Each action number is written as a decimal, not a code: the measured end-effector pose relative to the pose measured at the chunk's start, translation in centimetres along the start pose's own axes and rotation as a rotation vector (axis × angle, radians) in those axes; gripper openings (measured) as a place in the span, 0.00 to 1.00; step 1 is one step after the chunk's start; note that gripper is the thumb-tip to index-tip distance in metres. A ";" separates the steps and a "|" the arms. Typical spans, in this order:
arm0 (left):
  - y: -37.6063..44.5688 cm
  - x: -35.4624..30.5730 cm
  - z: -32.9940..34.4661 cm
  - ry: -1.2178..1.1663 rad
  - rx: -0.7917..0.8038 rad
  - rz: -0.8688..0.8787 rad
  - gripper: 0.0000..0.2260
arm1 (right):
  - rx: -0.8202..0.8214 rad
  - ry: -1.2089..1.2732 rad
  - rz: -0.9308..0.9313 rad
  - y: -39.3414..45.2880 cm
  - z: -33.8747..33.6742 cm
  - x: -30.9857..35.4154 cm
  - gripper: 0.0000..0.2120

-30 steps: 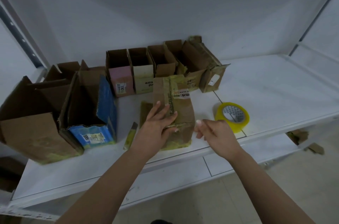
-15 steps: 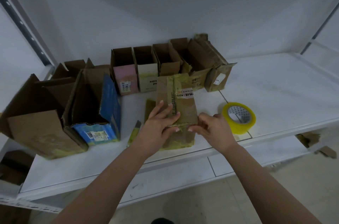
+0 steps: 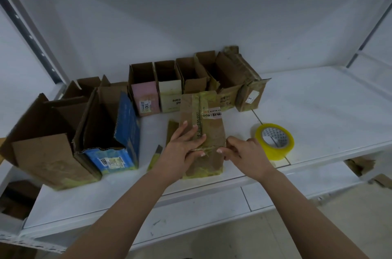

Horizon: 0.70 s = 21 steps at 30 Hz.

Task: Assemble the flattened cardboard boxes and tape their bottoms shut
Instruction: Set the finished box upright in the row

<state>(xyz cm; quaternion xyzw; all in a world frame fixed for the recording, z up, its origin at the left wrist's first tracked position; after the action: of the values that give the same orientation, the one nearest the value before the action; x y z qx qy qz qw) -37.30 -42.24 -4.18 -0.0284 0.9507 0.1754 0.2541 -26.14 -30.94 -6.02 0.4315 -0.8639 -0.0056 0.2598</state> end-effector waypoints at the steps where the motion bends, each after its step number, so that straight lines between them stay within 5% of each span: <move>1: 0.1 -0.1 0.0 -0.001 0.016 -0.010 0.21 | 0.058 0.030 0.041 -0.1 0.2 -0.2 0.34; 5: 0.7 -0.1 -0.7 0.011 0.101 -0.152 0.26 | 0.087 0.459 0.269 -0.5 -1.2 -2.5 0.28; 9: 3.1 -2.0 -1.6 0.269 0.108 -0.337 0.35 | 0.003 0.522 0.355 -0.2 -2.5 -3.8 0.20; 15: 3.7 -1.4 2.9 0.447 0.332 -0.553 0.48 | 0.035 0.632 0.448 -1.1 -0.4 -4.9 0.16; 21: 2.5 -0.2 -0.2 0.404 0.125 -0.480 0.42 | 0.064 0.688 0.524 -1.9 0.5 -5.7 0.15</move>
<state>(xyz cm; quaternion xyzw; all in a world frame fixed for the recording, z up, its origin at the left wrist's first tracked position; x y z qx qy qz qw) -37.59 -39.94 -3.11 -0.2705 0.9570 0.0427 0.0955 -22.15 -27.96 -9.38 0.1822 -0.8071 0.2315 0.5116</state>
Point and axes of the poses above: each hand's wrist, its own y-axis towards the middle knuckle, its own z-axis out of the palm, x = y × z, the point moved 10 cm from there along y, towards the middle knuckle, and after that the axes turned 6 degrees about z, right-handed, at the moved point
